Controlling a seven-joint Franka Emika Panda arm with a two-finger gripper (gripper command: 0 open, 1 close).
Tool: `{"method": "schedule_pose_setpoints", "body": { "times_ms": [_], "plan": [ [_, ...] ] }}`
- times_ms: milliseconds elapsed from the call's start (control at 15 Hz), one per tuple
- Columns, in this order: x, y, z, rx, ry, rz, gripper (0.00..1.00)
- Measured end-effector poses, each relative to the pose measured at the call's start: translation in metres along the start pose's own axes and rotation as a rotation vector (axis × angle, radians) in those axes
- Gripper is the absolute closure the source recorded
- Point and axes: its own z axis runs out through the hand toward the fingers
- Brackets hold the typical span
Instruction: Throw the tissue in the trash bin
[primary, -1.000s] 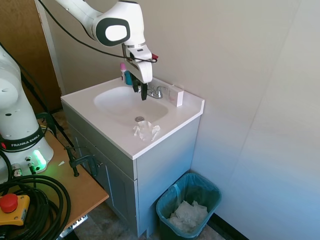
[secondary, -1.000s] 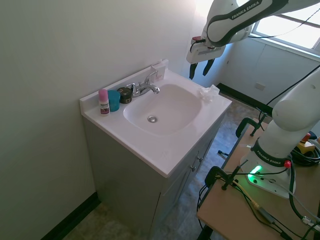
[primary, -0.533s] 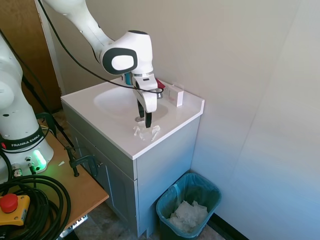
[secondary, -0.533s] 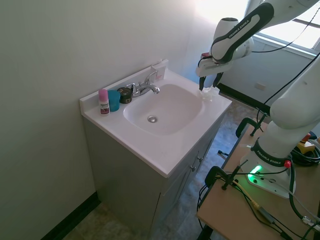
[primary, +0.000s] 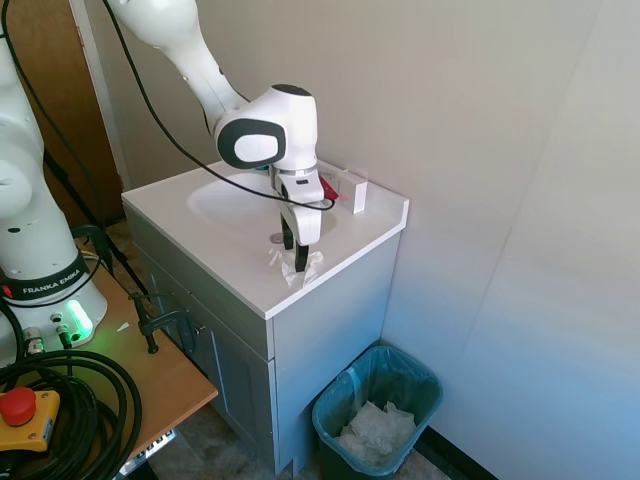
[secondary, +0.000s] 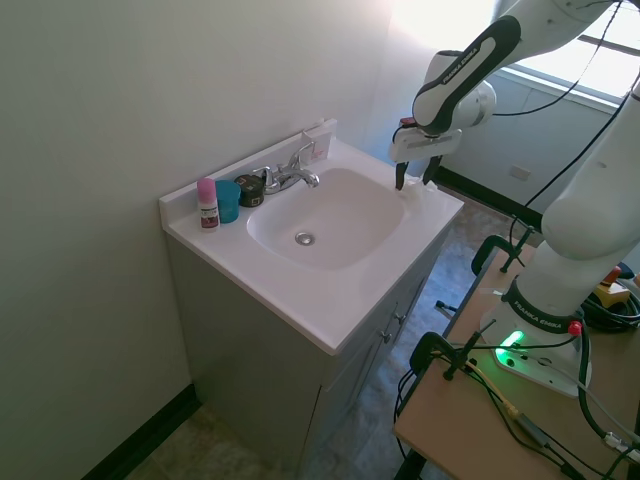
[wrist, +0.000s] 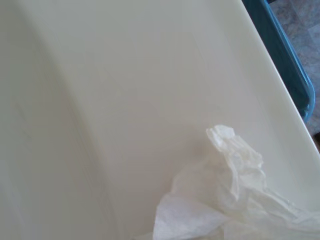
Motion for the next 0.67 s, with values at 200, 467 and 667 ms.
{"method": "schedule_pose_setpoints", "body": {
  "times_ms": [200, 467, 667],
  "plan": [
    [-0.0027, -0.0013, 0.0067, 0.014, -0.049, -0.014, 1.0],
    [-0.0052, -0.002, 0.008, 0.021, -0.072, -0.018, 1.0],
    [-0.0046, -0.0038, 0.0066, 0.031, -0.082, -0.011, 1.0]
  ]
}}
